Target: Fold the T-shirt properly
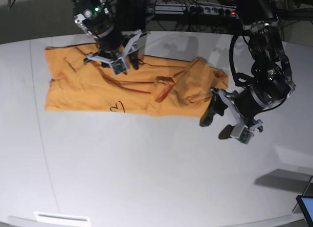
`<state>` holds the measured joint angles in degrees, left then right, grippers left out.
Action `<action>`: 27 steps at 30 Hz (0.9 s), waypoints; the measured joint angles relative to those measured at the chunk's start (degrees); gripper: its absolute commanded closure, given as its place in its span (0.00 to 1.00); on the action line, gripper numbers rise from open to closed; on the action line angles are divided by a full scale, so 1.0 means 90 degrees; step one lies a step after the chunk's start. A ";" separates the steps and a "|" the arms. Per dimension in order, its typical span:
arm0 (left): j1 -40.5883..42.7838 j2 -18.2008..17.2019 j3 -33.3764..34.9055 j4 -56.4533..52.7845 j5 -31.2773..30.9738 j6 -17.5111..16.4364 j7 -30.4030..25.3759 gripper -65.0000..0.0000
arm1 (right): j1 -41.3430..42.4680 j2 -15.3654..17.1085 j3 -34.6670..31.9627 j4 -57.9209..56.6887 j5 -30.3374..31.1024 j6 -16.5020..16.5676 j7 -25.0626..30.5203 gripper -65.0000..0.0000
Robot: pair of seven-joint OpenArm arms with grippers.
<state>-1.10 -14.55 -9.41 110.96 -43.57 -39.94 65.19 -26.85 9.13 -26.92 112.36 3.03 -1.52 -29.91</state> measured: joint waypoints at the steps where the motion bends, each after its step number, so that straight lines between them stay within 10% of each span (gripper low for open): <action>1: 0.0000 -0.0010 -0.0102 0.0000 0.0000 0.0000 0.0000 0.40 | 0.0000 -0.0005 -0.0041 0.0005 0.0352 0.0005 -0.0002 0.70; 16: 0.0780 -0.0998 -0.0457 0.0005 0.3956 -0.0024 -0.0891 0.40 | 0.0765 0.0653 -0.0389 0.0044 0.4323 -0.0058 0.0039 0.70; 27: 0.0889 -0.1175 -0.1426 0.0012 0.3548 -0.0049 -0.1005 0.40 | 0.1054 0.0750 -0.0396 -0.0100 0.4335 -0.0102 -0.0423 0.70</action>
<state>6.90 -25.12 -22.24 111.07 -11.64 -40.38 56.14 -17.37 15.88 -30.48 111.46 42.04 -2.44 -33.71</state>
